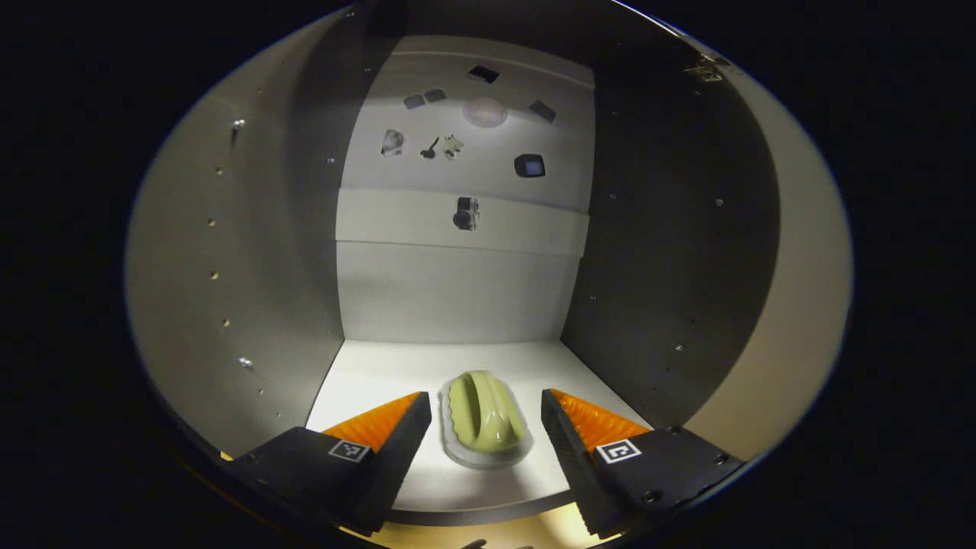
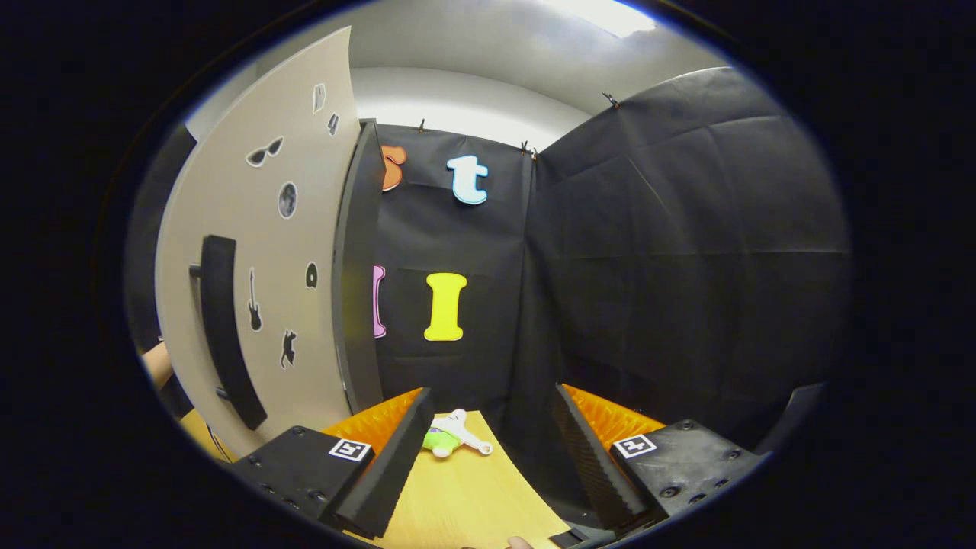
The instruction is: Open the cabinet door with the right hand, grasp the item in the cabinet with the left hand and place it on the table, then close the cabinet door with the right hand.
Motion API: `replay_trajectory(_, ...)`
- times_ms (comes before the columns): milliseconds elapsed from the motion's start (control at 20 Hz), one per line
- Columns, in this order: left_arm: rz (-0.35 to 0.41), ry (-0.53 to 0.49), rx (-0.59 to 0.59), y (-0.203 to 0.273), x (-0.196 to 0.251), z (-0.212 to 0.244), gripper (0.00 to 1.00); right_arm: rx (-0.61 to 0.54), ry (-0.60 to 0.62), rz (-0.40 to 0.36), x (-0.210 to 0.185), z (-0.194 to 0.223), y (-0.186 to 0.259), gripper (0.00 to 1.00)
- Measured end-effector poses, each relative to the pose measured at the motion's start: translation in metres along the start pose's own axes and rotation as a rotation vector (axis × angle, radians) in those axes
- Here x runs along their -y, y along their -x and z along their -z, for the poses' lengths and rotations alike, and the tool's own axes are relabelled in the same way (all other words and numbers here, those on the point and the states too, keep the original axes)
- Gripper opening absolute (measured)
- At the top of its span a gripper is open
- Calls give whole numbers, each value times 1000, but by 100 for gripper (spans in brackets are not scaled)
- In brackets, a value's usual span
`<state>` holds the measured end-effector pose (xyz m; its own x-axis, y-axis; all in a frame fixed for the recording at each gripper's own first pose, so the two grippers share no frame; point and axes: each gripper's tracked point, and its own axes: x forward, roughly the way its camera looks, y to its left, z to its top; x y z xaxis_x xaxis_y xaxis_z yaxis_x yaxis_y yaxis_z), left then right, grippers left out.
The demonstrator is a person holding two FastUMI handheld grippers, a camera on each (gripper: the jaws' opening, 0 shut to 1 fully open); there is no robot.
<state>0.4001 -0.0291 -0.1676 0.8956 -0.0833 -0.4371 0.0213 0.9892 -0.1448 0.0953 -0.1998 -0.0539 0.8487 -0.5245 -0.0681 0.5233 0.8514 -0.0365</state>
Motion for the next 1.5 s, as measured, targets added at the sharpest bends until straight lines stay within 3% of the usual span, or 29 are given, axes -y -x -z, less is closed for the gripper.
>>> replay_trajectory(250,1,56,-75,-38,2,-1,82,-29,15,-17,-4,15,-22,98)
replay_trajectory(500,-34,-13,-170,-57,-2,16,72,-32,0,-19,-2,19,-35,98)
replay_trajectory(650,-83,-53,-198,-64,-8,21,31,-31,-37,-22,-2,18,-40,98)
replay_trajectory(750,-82,-80,-212,-61,-6,22,24,-28,-50,-22,-1,18,-43,100)
replay_trajectory(1100,-109,-62,-197,-32,-4,16,21,-12,-51,-63,-8,11,-47,98)
replay_trajectory(1500,-102,-56,-146,80,17,34,21,14,-53,-184,-37,5,-31,98)
